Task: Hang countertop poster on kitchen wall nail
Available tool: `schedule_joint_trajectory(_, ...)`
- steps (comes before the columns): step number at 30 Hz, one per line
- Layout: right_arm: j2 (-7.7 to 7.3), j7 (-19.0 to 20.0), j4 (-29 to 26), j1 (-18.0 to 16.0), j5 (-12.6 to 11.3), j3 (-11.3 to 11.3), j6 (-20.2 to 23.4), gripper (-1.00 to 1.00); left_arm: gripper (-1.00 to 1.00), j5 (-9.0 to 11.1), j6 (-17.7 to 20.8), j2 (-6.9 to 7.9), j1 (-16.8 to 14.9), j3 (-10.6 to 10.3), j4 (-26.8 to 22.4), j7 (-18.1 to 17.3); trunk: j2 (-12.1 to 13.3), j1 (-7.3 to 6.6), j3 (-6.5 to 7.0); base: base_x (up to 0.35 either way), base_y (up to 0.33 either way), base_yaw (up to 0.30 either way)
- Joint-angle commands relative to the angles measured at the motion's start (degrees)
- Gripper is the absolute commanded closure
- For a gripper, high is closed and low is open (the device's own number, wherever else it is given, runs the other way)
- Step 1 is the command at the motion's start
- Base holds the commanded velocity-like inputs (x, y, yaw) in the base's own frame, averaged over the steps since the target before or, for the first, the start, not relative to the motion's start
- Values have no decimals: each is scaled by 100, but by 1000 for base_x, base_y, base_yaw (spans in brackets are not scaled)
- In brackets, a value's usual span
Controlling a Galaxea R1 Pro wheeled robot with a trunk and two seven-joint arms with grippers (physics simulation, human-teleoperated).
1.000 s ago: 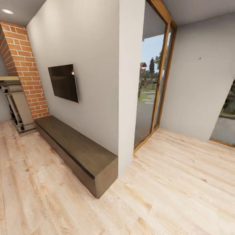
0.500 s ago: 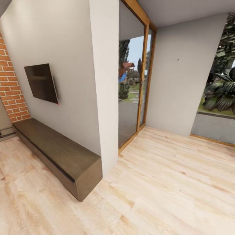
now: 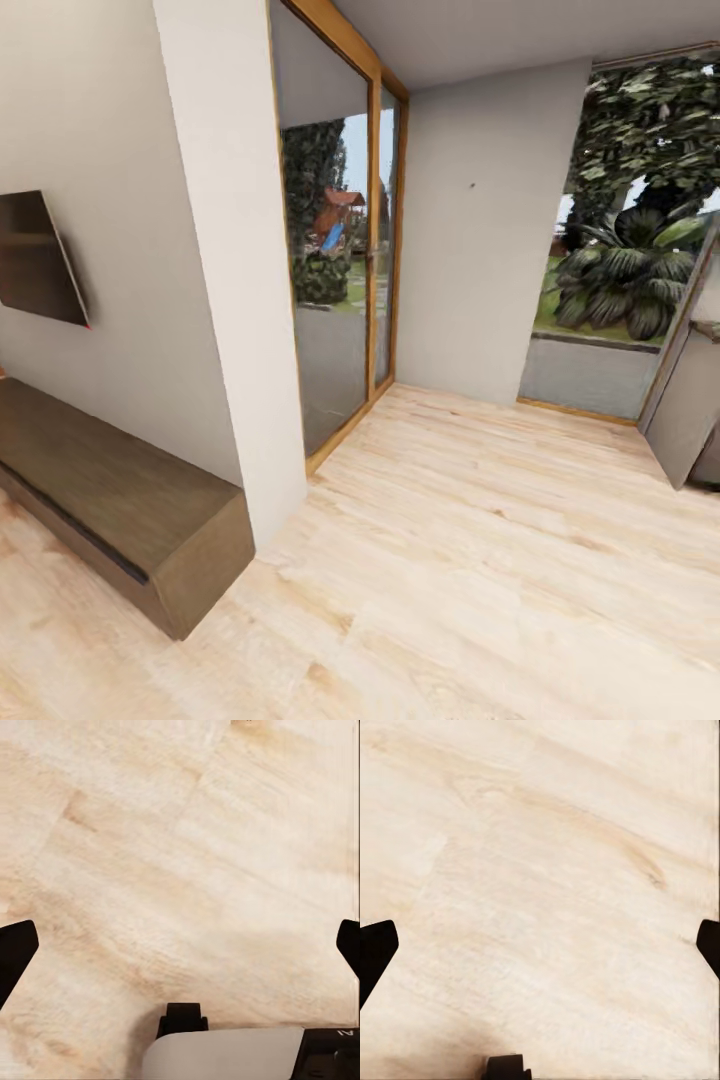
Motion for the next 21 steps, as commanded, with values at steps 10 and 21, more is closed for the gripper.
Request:
schedule_joint_trajectory(10,1,-2,8,-5,1,-3,-20,-100,-100,-6,-1,-1,4,10,-12,-1,-3,0,-5,0,-296,-300)
schedule_joint_trajectory(21,1,-2,8,-5,1,-4,-20,-100,-100,-4,-1,-1,4,8,-12,-2,-3,0,-5,0,-296,-300)
